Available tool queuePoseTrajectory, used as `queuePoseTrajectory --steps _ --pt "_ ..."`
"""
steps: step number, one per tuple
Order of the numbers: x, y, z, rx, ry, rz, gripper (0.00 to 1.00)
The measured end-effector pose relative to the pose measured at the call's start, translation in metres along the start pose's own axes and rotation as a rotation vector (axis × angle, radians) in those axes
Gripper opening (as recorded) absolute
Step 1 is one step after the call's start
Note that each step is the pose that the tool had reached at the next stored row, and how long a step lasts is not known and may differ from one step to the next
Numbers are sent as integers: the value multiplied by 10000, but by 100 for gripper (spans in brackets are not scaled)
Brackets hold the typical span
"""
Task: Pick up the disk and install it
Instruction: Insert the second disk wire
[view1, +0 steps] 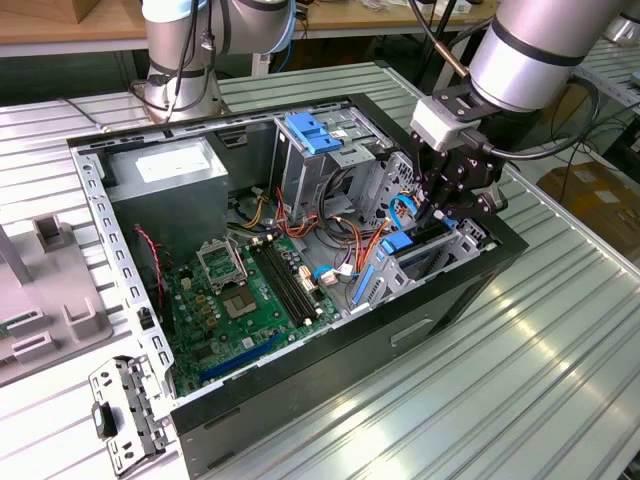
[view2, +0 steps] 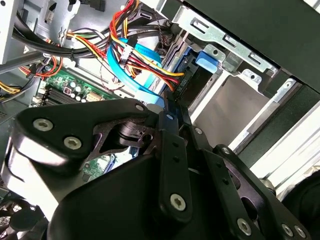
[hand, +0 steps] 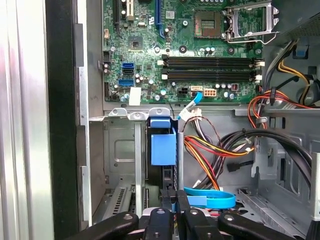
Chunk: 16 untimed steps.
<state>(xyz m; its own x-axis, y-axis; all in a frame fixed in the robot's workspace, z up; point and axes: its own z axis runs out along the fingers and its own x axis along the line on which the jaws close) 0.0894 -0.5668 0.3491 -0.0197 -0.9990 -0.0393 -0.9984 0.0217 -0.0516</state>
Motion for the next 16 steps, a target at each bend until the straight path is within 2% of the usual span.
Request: queuePoseTrajectory --steps 4,11,13,16 --pt "25 7 46 0 0 0 16" --pt "34 6 52 1 -1 1 16" --pt "36 6 51 0 -1 0 30" --pt "37 6 50 0 -2 0 30"
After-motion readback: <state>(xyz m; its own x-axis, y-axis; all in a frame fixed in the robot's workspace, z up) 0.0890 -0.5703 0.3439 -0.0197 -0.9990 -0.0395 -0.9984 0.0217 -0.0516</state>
